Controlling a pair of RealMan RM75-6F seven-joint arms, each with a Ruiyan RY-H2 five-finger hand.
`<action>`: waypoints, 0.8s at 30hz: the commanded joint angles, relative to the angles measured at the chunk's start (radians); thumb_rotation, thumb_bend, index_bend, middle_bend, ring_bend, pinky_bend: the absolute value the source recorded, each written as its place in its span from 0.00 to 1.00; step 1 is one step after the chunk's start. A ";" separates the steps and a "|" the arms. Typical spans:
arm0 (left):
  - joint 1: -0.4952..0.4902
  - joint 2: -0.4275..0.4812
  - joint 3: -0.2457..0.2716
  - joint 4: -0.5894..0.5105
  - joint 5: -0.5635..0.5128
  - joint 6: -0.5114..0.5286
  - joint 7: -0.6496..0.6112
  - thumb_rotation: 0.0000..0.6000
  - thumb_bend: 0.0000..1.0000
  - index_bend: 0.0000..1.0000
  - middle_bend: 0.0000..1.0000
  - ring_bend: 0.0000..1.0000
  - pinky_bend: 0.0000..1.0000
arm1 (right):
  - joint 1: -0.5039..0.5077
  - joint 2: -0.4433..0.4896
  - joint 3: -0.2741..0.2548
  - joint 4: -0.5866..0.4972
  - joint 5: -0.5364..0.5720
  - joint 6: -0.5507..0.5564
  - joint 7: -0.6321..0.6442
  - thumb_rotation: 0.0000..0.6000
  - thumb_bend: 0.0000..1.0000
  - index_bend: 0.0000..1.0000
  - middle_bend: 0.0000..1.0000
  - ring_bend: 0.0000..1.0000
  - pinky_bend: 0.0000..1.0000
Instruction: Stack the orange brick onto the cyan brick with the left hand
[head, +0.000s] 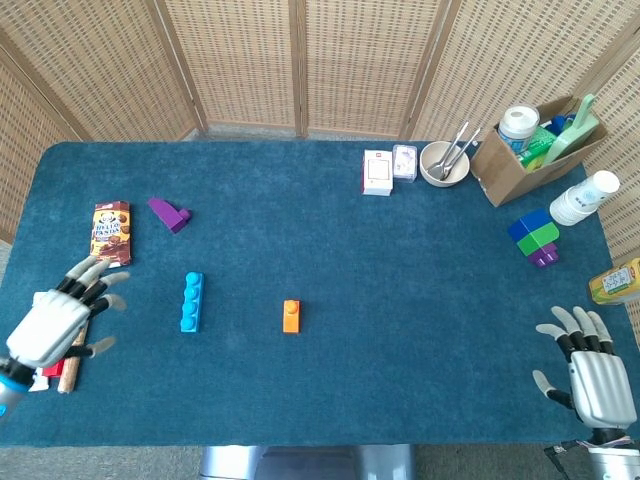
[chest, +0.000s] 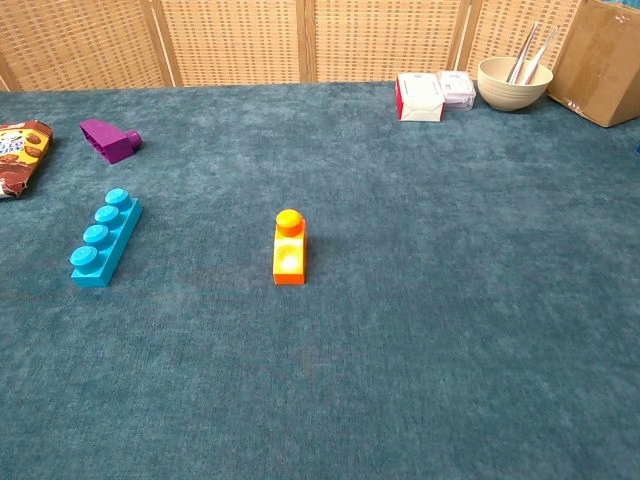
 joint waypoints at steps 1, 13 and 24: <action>-0.087 -0.019 -0.014 0.077 0.057 -0.055 -0.041 1.00 0.24 0.39 0.21 0.08 0.00 | -0.008 0.006 0.004 -0.013 0.008 0.012 -0.015 1.00 0.22 0.29 0.16 0.00 0.00; -0.339 -0.089 0.001 0.250 0.215 -0.129 -0.114 1.00 0.24 0.35 0.11 0.05 0.00 | -0.033 -0.001 0.017 -0.064 0.037 0.048 -0.094 0.99 0.22 0.29 0.16 0.00 0.00; -0.530 -0.247 0.044 0.384 0.315 -0.136 -0.160 1.00 0.24 0.33 0.04 0.01 0.00 | -0.045 -0.010 0.035 -0.062 0.082 0.057 -0.110 1.00 0.22 0.29 0.16 0.00 0.00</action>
